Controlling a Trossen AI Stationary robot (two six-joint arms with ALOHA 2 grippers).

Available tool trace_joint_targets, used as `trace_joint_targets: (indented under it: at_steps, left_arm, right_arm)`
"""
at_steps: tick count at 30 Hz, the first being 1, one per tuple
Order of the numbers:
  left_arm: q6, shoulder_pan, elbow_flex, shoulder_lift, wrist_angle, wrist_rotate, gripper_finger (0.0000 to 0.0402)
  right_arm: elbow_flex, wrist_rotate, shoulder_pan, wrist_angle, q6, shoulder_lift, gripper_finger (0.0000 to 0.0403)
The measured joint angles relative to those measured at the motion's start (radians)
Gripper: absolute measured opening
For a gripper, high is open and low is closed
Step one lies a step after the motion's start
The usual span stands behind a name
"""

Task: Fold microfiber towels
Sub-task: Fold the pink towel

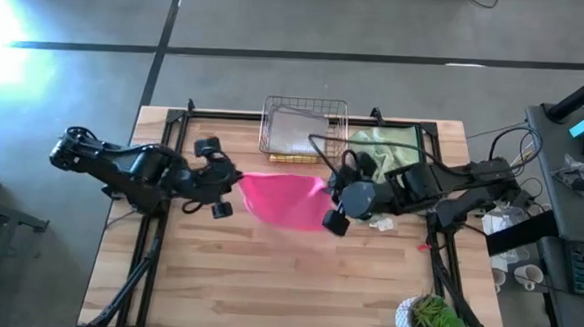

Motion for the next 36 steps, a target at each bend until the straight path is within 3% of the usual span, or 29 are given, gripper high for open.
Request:
trace_joint_targets:
  at_steps: [6,14,20,25,30,36]
  left_arm:
    - [0.108,0.06,0.0,0.017,0.001,-0.097,0.0013]
    - [0.142,0.107,0.028,-0.002,-0.007,-0.08,0.0013]
    - [-0.114,0.053,-0.061,0.008,-0.052,0.299,0.0013]
    - [-0.261,-0.033,-0.192,0.036,0.008,0.379,0.0013]
    - [-0.382,-0.1,-0.278,0.085,0.125,0.527,0.0013]
    - [-0.457,-0.17,-0.311,0.166,0.203,0.616,0.0013]
  right_arm:
    - [-0.002,0.125,-0.047,-0.068,-0.061,0.0,0.0008]
    - [-0.006,0.127,-0.07,-0.061,-0.208,0.0,0.0008]
    - [-0.097,-0.063,-0.041,-0.055,-0.081,0.004,0.0008]
    - [-0.215,-0.264,0.017,0.012,0.096,0.043,0.0008]
    - [-0.335,-0.493,0.09,0.217,0.197,0.109,0.0008]
    - [-0.403,-0.643,0.149,0.362,0.244,0.221,0.0008]
